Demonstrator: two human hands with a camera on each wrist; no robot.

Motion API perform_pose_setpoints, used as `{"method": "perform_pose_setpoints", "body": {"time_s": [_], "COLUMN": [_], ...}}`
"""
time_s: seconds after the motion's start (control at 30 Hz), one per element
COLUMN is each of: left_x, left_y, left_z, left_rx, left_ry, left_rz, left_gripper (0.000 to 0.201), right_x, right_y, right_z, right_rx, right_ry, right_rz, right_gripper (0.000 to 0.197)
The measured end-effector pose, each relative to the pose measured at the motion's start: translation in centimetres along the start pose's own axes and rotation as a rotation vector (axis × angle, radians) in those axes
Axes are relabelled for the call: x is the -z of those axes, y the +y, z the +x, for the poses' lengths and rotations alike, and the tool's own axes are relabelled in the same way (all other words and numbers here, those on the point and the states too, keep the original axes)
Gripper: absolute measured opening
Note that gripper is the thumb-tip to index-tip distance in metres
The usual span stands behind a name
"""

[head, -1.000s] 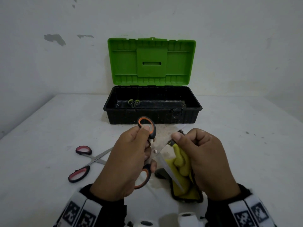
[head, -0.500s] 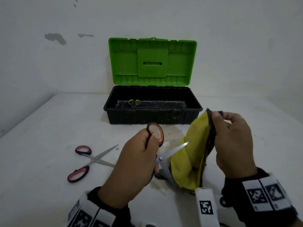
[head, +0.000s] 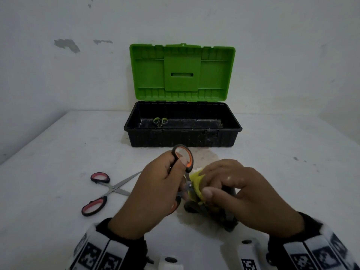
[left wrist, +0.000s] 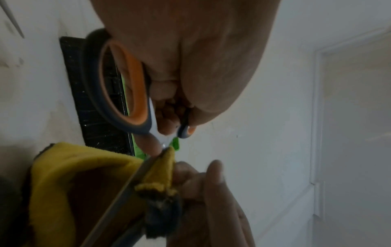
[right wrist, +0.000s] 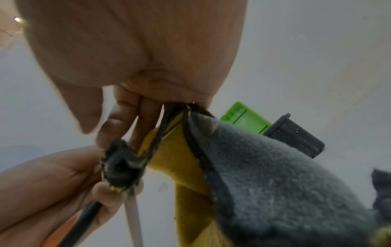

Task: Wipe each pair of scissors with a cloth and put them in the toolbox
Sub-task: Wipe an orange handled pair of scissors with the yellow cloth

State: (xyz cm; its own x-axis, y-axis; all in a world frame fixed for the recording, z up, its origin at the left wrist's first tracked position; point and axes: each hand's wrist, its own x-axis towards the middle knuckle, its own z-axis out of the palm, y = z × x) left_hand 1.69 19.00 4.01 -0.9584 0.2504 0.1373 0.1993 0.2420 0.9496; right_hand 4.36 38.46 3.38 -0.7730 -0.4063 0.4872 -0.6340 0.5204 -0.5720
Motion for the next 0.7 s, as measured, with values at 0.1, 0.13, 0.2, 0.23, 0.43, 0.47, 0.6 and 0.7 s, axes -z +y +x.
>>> {"method": "perform_pose_setpoints", "body": {"time_s": [0.1,0.13,0.2,0.23,0.43,0.47,0.6,0.7], "left_x": [0.2,0.3,0.5,0.6,-0.3,-0.4,0.5,1.1], "left_y": [0.1,0.2,0.2,0.1,-0.5,-0.7,-0.8,-0.5], "left_z": [-0.2,-0.2,-0.4,-0.4,-0.7,-0.7,-0.5,-0.4], "left_rx": [-0.051,-0.075,-0.135,-0.167,-0.357,-0.350,-0.265,-0.208], "left_ry": [-0.071,-0.081,-0.099,-0.109,-0.113,-0.106,-0.116,-0.139], "left_rz": [0.015,0.019,0.029,0.032,0.111,0.090,0.002,-0.038], "left_gripper": [0.026,0.025,0.025,0.025,0.015,0.016,0.020,0.024], "right_x": [0.3,0.4,0.6,0.7,0.8,0.8,1.3,2.1], "right_y": [0.3,0.3,0.5,0.5,0.1,0.1,0.2,-0.1], "right_z": [-0.1,-0.1,-0.1,0.0,0.8,1.0,1.0,0.7], "right_rx": [-0.044,-0.064,-0.086,-0.094,-0.122,-0.106,-0.108,-0.128], "right_ry": [0.088,0.096,0.074,0.045,-0.146,-0.151,-0.155,-0.134], "right_rz": [-0.080,-0.109,-0.159,-0.178,-0.222,-0.233,-0.201,-0.201], "right_gripper": [0.008,0.009,0.019,0.020,0.005,0.007,0.015,0.017]}}
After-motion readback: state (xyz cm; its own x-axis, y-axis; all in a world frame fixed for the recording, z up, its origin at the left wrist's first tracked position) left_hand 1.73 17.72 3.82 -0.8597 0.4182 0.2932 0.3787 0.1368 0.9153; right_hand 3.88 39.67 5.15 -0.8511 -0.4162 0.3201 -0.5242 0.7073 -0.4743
